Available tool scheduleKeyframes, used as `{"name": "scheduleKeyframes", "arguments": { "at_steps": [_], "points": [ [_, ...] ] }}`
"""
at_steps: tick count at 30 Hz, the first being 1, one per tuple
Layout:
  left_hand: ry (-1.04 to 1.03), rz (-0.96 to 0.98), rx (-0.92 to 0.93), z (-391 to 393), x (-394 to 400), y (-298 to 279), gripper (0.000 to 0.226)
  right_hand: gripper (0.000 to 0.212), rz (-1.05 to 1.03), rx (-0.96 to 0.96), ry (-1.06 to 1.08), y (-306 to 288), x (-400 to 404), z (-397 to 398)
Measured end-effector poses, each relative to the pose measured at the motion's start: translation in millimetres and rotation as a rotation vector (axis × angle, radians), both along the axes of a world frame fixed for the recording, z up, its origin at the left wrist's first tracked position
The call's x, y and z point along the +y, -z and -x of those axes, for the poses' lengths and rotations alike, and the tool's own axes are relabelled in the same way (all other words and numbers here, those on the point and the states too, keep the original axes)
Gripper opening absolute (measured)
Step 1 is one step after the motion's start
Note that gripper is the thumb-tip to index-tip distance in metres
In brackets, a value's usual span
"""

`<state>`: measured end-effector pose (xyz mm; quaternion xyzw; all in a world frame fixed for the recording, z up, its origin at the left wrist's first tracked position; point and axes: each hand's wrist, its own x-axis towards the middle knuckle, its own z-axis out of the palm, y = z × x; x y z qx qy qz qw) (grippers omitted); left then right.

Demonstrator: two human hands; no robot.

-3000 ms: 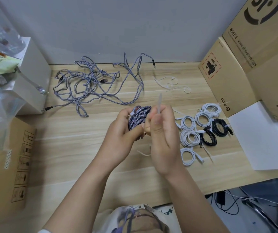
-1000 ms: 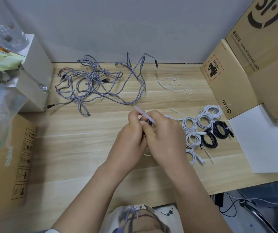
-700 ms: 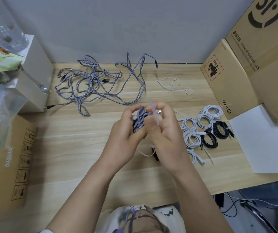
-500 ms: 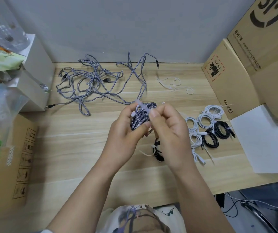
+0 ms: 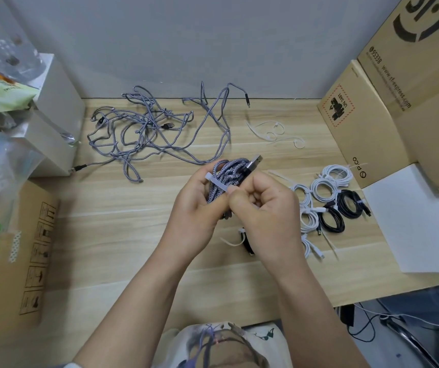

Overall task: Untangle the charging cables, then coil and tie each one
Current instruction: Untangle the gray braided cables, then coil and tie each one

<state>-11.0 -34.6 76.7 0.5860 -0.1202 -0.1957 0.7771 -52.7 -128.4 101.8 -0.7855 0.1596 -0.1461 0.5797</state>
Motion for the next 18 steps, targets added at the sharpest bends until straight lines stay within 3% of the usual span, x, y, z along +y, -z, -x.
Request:
{"name": "scheduleKeyframes", "arguments": {
  "at_steps": [12,18],
  "points": [
    [-0.005,-0.029,-0.022,-0.4,0.2,-0.2,0.031,0.028,-0.037,0.006,-0.015,-0.3,1.4,0.1],
    [-0.037,-0.187,-0.081,0.8,1.4,5.3,0.045,0.027,-0.060,0.034,0.001,-0.1,1.1,-0.3]
  ]
}}
